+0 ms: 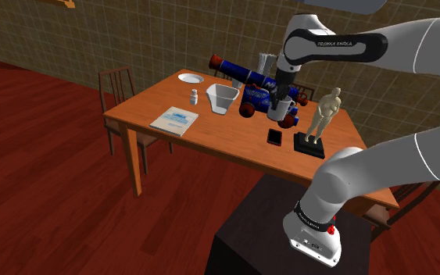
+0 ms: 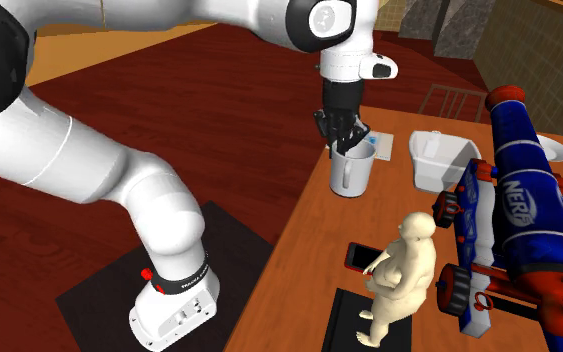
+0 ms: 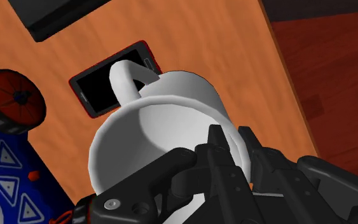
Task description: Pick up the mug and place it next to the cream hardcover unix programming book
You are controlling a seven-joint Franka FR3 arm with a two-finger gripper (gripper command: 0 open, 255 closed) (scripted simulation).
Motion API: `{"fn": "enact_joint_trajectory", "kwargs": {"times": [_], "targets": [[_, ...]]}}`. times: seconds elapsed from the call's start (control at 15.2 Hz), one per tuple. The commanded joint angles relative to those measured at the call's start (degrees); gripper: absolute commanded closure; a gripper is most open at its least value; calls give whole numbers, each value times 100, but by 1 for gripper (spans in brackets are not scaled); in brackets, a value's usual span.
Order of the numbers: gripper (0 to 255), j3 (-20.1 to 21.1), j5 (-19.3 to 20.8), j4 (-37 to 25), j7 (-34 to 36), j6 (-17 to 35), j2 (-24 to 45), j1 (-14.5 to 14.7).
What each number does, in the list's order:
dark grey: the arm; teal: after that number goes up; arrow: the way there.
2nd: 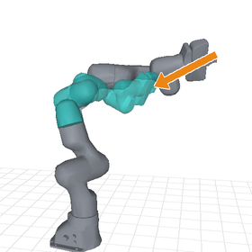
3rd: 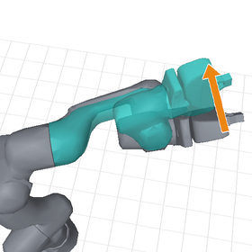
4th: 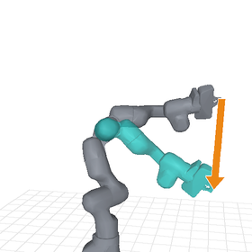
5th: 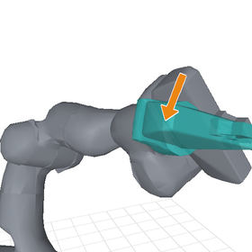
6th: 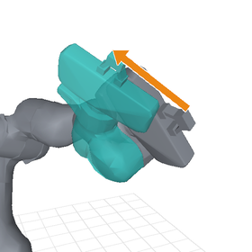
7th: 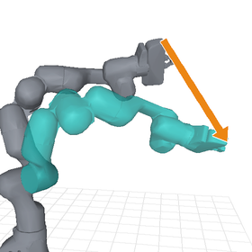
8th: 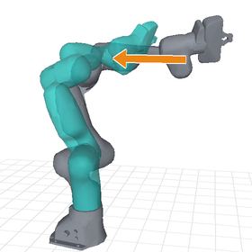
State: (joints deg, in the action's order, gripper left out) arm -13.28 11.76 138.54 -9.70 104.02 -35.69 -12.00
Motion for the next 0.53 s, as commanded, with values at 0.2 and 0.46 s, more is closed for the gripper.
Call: {"fn": "enact_joint_trajectory", "kwargs": {"times": [0.2, 0.46], "targets": [[255, 155, -274, -810, 260, 223, 1065, 268], [255, 250, -464, -1562, 410, 290, 1908, 431]]}}
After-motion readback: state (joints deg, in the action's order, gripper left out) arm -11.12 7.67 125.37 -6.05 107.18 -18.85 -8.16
